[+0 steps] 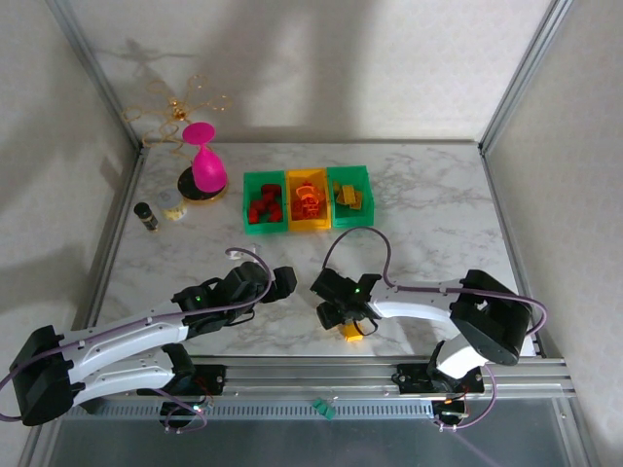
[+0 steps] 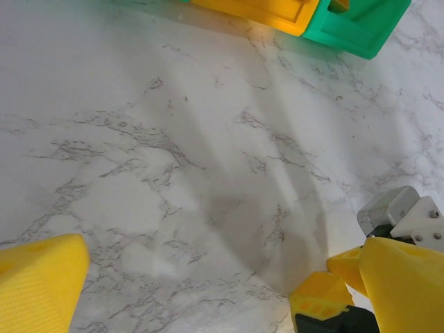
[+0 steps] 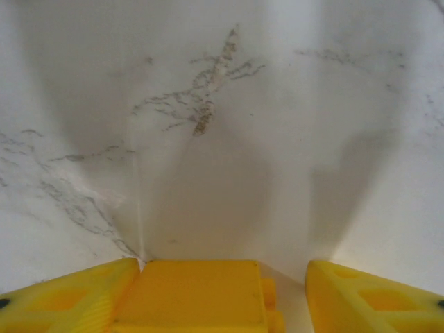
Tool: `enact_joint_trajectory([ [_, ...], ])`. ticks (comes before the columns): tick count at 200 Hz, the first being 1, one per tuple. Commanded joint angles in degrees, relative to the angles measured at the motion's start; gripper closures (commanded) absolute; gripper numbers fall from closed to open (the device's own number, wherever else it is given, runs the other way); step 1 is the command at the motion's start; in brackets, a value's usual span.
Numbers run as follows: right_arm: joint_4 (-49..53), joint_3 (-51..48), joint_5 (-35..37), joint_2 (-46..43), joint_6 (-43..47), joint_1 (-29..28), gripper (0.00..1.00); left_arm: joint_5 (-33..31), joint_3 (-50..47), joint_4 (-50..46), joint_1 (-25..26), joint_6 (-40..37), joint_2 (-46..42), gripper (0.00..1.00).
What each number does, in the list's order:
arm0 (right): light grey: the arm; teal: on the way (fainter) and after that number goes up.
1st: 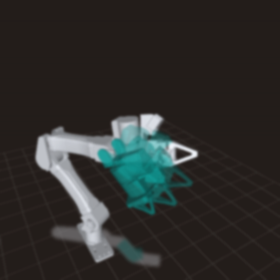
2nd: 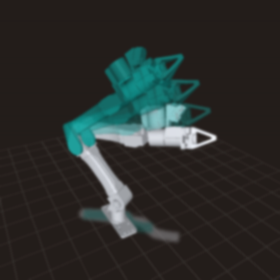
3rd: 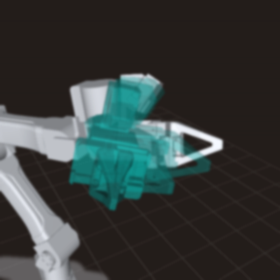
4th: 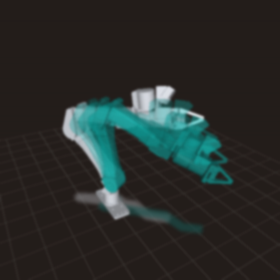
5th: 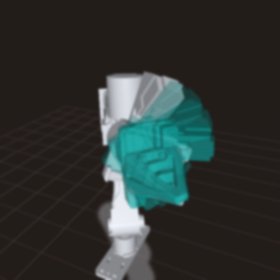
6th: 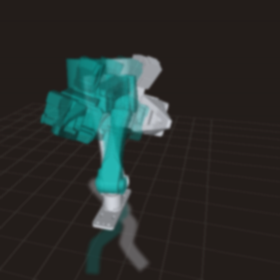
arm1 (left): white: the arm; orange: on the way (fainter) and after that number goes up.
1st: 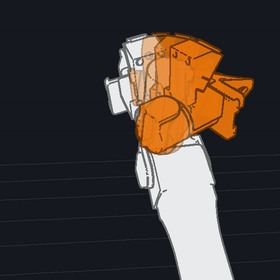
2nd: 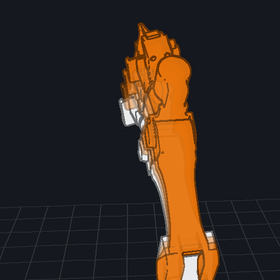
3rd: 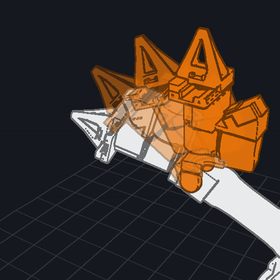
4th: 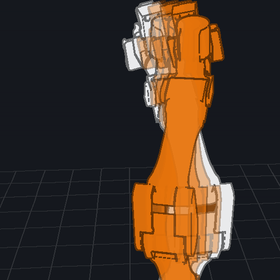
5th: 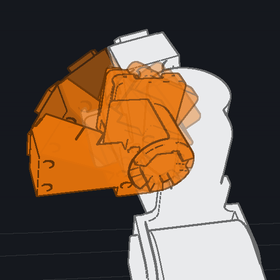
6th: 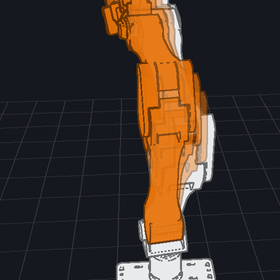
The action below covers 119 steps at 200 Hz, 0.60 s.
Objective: Sort the legos into containers by color
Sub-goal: Pick up the lego from the bottom-center of the table.
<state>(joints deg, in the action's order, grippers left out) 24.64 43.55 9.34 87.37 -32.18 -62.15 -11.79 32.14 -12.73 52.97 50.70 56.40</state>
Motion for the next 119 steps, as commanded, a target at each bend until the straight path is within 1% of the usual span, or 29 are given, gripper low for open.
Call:
enact_joint_trajectory([
  [1,0.16,0.79,1.55,1.11,-1.14,-0.65,0.43,-2.44,-0.33,-1.38,0.45,0.5,-0.43,0.0],
  [37,1.72,1.98,3.39,0.68,-2.46,-0.56,0.57,-2.7,0.1,-1.01,0.38,-0.15,-0.33,0.0],
  [57,3.1,3.7,3.86,-0.12,-2.9,0.06,0.57,-3.19,1.32,-1.92,0.38,-0.55,-0.24,0.01],
  [82,4.21,6.78,4.45,-1.49,-2.08,1.71,0.57,-3.56,1.85,-0.84,0.4,-1.73,-0.59,0.0],
  [119,6.35,12.17,6.77,-3.21,-0.72,8.58,0.57,-6.1,4.3,-0.94,0.29,-2.52,0.13,0.0],
])
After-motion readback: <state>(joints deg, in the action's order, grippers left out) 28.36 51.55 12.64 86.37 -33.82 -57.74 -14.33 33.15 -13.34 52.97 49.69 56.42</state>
